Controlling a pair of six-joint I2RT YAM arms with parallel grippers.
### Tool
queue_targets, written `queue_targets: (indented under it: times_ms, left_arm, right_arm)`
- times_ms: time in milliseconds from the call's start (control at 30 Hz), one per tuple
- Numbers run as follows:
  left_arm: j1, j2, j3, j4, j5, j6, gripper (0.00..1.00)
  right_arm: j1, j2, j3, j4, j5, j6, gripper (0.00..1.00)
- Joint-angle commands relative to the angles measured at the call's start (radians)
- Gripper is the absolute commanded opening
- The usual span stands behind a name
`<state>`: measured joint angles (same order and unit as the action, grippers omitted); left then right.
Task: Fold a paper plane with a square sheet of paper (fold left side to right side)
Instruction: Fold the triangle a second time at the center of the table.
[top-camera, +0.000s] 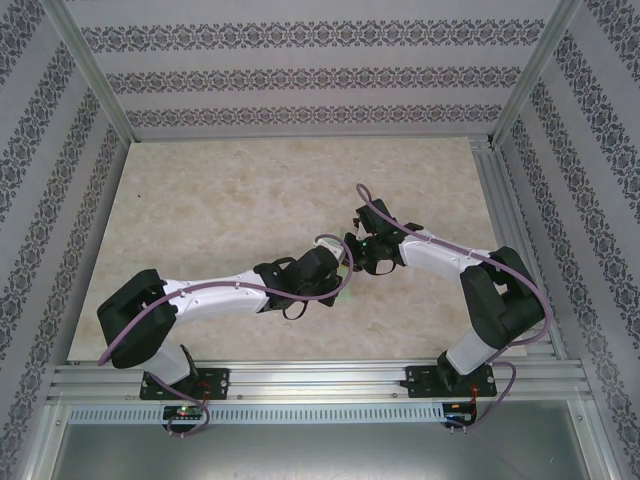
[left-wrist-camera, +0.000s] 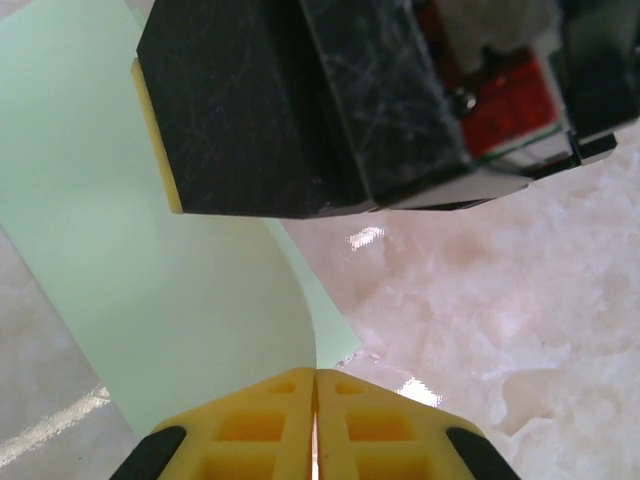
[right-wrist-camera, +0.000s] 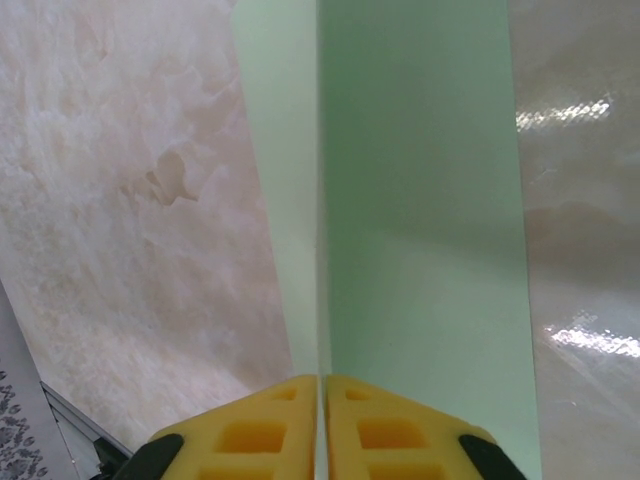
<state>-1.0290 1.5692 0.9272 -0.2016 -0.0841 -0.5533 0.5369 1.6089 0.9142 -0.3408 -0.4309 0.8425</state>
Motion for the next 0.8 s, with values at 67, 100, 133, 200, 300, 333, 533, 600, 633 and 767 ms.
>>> queue_targets:
  times_ms: [67, 100, 133, 200, 300, 333, 533, 600, 633, 767]
  left_arm:
    - [-0.011, 0.015, 0.022, 0.012, 0.009, 0.011, 0.01]
    - [-0.011, 0.014, 0.023, 0.014, 0.009, 0.010, 0.00]
    - [-0.011, 0.014, 0.021, 0.014, 0.009, 0.008, 0.00]
    - [-0.009, 0.010, 0.019, 0.017, 0.007, 0.003, 0.00]
    - [-0.008, 0.007, 0.015, 0.021, 0.012, -0.002, 0.00]
    - [-0.008, 0.008, 0.013, 0.022, 0.016, -0.002, 0.00]
    - [-0.004, 0.005, -0.007, 0.037, 0.023, -0.017, 0.00]
    - [0.001, -0.002, -0.015, 0.046, 0.027, -0.023, 0.00]
    - [0.004, -0.007, -0.020, 0.051, 0.030, -0.025, 0.00]
    - [0.019, -0.020, -0.030, 0.057, 0.055, -0.026, 0.00]
  right_arm:
    - [0.002, 0.002, 0.012, -0.009, -0.004, -0.023, 0.16]
    - [0.000, -0.001, 0.012, -0.013, -0.005, -0.026, 0.18]
    - [-0.003, -0.008, 0.012, -0.015, -0.007, -0.029, 0.19]
    - [-0.007, -0.017, 0.010, -0.023, -0.005, -0.033, 0.19]
    - [-0.020, -0.038, 0.005, -0.037, -0.003, -0.042, 0.28]
    - [-0.025, -0.050, 0.000, -0.034, -0.002, -0.041, 0.31]
    - [-0.074, -0.159, -0.052, -0.026, -0.009, -0.031, 0.49]
    - [-0.097, -0.197, -0.070, -0.048, -0.006, -0.040, 0.51]
    - [-0.109, -0.216, -0.084, -0.063, -0.003, -0.049, 0.51]
    - [-0.151, -0.289, -0.152, -0.072, 0.000, -0.081, 0.45]
